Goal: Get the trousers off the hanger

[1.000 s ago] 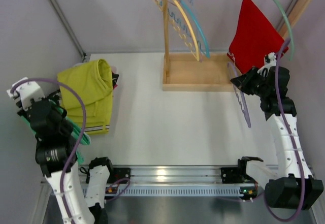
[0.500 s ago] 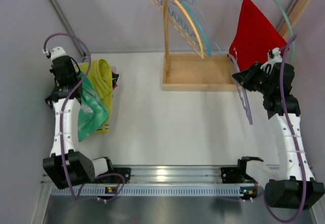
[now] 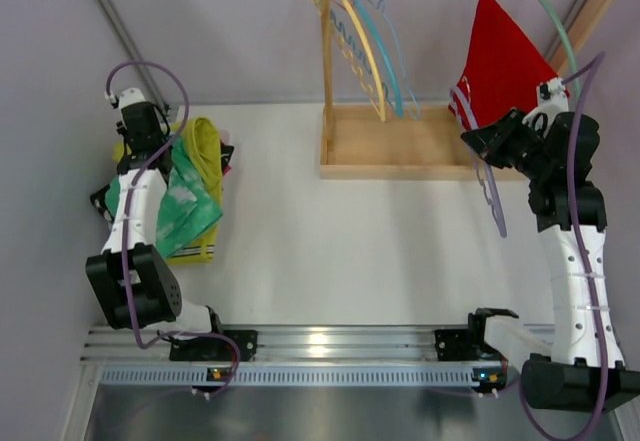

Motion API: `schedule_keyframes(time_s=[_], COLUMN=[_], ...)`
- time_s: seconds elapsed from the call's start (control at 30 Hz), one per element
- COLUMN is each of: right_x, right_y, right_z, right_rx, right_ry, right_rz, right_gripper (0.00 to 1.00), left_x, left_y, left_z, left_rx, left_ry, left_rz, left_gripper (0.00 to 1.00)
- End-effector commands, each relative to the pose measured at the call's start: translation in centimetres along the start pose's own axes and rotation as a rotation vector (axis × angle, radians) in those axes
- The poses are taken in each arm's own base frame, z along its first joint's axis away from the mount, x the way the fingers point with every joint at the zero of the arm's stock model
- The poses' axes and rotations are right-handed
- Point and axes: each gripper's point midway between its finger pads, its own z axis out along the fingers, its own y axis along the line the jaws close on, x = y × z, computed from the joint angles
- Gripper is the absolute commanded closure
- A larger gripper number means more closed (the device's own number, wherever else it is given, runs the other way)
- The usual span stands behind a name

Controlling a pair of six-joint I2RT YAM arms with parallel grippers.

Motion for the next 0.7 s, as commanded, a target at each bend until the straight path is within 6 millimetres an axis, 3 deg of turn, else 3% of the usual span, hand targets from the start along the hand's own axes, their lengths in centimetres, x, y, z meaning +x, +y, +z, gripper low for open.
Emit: schedule_keyframes(time_s=[0.0, 0.13, 0.2, 0.23, 0.27, 0.5, 0.67], right_x=[-3.1, -3.2, -3.0, -2.9, -2.9, -3.6, -7.2], right_y=[3.1, 3.6, 3.4, 3.5, 3.6, 3.9, 6.6], right_z=[-2.1, -2.6, -2.8, -2.8, -2.9, -0.6, 0.6], right_rx=[-0.075, -0.089, -0.083, -0.083, -0.089, -0.124, -0.196], right_ry=[-0.088, -0.096, -0.096, -0.095, -0.097, -0.082, -0.137], right_rz=[-0.083, -0.093, -0.090, -0.083, -0.082, -0.026, -0.013], right_gripper=[1.00, 1.00, 1.00, 1.00, 1.00, 1.00, 1.00], left_x=[-5.2, -8.9, -9.8, -10.2, -10.9, -11.2, -12.0], left_y=[-0.1, -0.8, -1.3, -1.5, -1.2, -2.4, -3.9], left_z=[-1.5, -5.9, -7.6, -8.3, -9.7, -15.1, -19.2], left_rx=[0.043, 0.165, 0.223, 0.245, 0.260, 0.410, 0.519], left_ry=[-0.171, -0.276, -0.308, -0.324, -0.356, -0.439, -0.514], left_rz=[-0.089, -0.124, -0.110, -0.101, -0.087, -0.053, -0.008], left_gripper=[0.60, 0.39, 0.28, 0.07, 0.01, 0.01, 0.01])
